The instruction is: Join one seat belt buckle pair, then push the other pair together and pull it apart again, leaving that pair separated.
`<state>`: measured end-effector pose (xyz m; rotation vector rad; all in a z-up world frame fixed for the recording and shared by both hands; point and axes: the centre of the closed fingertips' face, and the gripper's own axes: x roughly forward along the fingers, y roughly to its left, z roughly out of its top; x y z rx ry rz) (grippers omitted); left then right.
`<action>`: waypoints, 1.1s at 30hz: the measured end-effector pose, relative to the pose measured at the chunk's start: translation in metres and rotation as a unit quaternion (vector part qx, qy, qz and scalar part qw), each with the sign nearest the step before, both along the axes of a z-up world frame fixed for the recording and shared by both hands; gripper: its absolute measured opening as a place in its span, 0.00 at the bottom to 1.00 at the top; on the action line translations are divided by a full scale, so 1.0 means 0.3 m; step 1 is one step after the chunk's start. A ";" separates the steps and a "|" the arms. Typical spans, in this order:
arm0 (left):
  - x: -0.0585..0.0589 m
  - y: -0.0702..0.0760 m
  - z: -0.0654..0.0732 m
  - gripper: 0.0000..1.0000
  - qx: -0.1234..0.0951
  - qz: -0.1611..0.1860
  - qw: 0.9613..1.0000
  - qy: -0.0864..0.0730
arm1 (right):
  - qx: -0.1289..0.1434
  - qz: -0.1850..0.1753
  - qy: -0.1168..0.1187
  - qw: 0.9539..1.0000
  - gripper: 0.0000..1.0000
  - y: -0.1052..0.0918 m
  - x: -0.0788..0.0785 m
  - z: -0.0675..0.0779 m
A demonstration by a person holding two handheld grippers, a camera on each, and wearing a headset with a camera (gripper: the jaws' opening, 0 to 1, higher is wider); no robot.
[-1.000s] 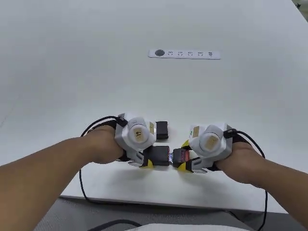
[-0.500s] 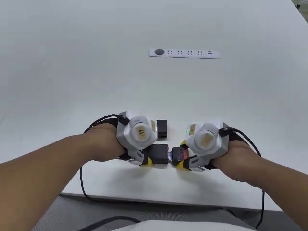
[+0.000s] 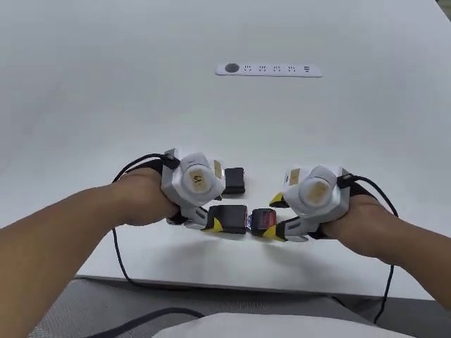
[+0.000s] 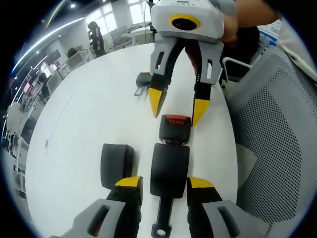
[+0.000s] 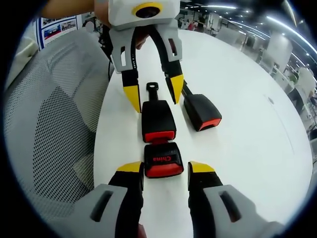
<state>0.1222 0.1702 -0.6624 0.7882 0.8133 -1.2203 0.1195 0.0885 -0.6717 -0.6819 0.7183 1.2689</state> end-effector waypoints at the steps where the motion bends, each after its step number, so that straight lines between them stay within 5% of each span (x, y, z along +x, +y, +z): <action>1: 0.005 -0.003 0.005 0.37 -0.003 0.003 1.000 -0.001 | 0.001 -0.003 -0.001 1.000 0.34 -0.010 0.009 0.007; 10: 0.120 0.013 0.050 0.36 -0.024 0.042 0.999 -0.024 | 0.001 -0.025 -0.016 1.000 0.33 -0.088 0.080 0.043; 21: 0.245 0.036 0.027 0.37 -0.005 0.050 0.998 -0.037 | -0.039 -0.054 -0.032 0.997 0.34 -0.293 0.196 0.035; 33: 0.265 0.057 -0.036 0.35 0.019 0.028 0.999 -0.032 | -0.074 -0.066 -0.029 0.995 0.34 -0.441 0.267 0.000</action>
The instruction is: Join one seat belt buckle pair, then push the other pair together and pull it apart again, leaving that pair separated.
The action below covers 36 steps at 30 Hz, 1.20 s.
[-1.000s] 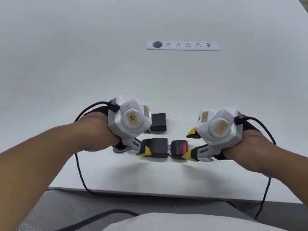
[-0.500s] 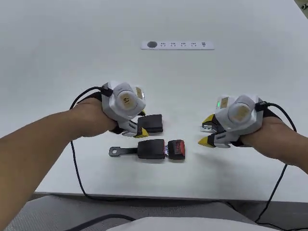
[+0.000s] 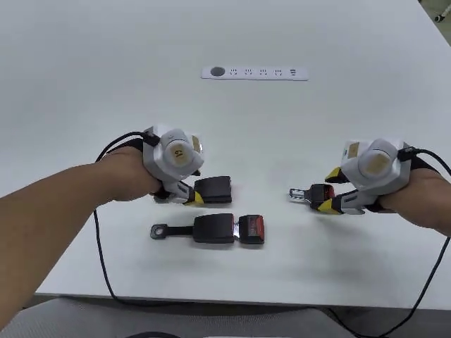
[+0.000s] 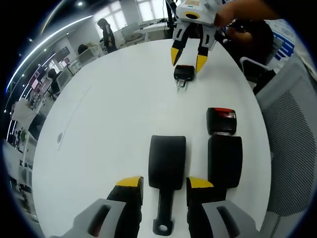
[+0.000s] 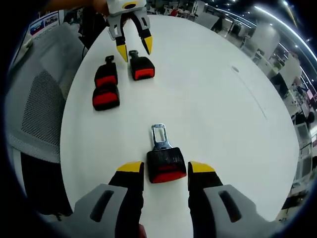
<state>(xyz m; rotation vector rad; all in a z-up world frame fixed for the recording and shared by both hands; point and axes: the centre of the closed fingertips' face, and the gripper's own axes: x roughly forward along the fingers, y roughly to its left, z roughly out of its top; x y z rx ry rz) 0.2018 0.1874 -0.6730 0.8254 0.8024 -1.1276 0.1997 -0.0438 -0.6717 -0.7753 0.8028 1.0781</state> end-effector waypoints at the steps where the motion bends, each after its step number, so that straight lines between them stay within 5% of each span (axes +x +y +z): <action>1: 0.003 -0.001 -0.004 0.35 0.001 -0.002 1.000 -0.001 | -0.001 0.001 0.001 1.000 0.34 0.006 -0.008 -0.002; 12: 0.001 -0.022 -0.032 0.32 0.020 -0.025 0.999 0.015 | -0.010 0.018 0.021 1.000 0.33 0.009 -0.002 -0.037; 15: 0.000 -0.002 -0.051 0.32 0.059 -0.057 0.997 -0.001 | -0.013 0.022 0.024 0.999 0.33 0.006 0.002 -0.058; 21: -0.005 -0.008 -0.045 0.32 0.039 -0.047 0.998 0.016 | -0.019 0.038 0.030 0.999 0.32 -0.002 -0.005 -0.062; 27: 0.003 -0.009 -0.053 0.31 0.042 -0.058 0.997 0.020 | -0.010 0.038 0.044 0.998 0.33 0.000 -0.007 -0.065; 36: -0.003 -0.014 -0.053 0.31 0.051 -0.068 0.996 0.025 | -0.011 0.049 0.034 0.998 0.33 0.054 0.001 -0.059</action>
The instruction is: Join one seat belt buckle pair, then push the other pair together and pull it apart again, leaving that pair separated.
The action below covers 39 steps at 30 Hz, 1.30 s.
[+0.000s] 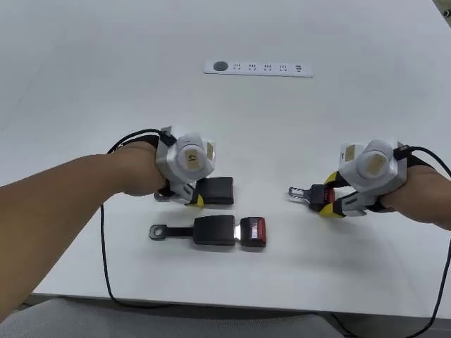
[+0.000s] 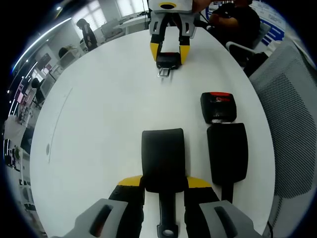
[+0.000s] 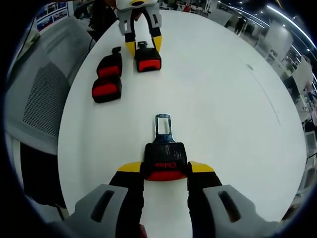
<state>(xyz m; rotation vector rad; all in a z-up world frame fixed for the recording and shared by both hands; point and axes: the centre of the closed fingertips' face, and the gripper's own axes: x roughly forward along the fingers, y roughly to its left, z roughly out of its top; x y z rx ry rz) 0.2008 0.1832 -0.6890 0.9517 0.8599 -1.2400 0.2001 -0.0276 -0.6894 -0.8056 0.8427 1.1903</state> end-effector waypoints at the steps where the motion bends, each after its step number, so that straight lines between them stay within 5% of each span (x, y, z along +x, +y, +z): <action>1: -0.001 -0.001 0.000 0.31 0.002 -0.003 1.000 0.000 | 0.002 0.001 -0.001 1.000 0.33 0.013 -0.005 0.001; 26: -0.002 0.001 -0.009 0.31 0.002 0.000 1.000 0.010 | 0.022 0.069 -0.019 0.997 0.33 0.330 0.006 -0.003; 39: 0.005 0.010 -0.017 0.31 0.003 0.004 1.000 0.013 | 0.017 0.084 -0.033 0.996 0.32 0.359 0.013 0.006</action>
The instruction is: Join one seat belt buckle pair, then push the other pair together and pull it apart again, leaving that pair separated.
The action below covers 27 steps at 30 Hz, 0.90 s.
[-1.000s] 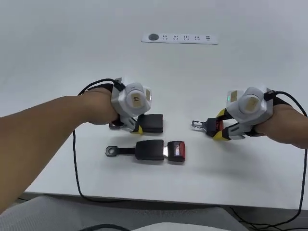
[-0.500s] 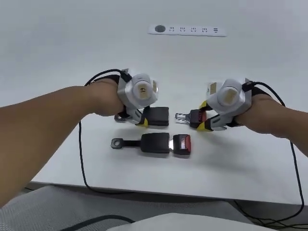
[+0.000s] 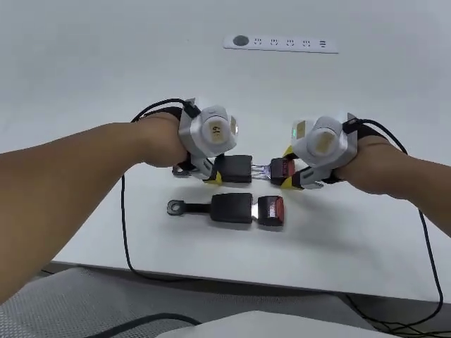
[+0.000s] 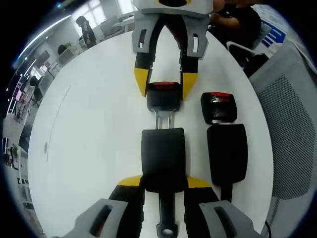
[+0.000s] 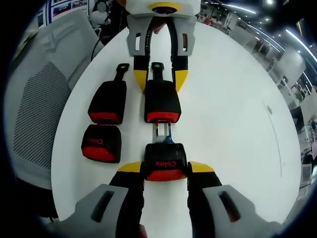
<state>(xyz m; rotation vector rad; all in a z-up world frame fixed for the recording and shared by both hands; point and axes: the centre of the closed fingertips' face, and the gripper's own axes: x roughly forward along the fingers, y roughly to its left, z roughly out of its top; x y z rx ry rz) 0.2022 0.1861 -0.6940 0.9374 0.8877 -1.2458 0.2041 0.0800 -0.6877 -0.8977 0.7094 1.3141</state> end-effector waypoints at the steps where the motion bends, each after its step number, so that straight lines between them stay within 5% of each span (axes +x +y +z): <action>1: -0.001 -0.002 0.000 0.31 -0.001 0.003 1.000 0.001 | 0.003 -0.001 0.002 1.000 0.32 0.004 -0.003 0.001; 27: -0.005 -0.011 0.006 0.29 0.010 -0.018 1.000 0.002 | -0.001 0.008 0.018 1.000 0.32 0.044 0.006 -0.007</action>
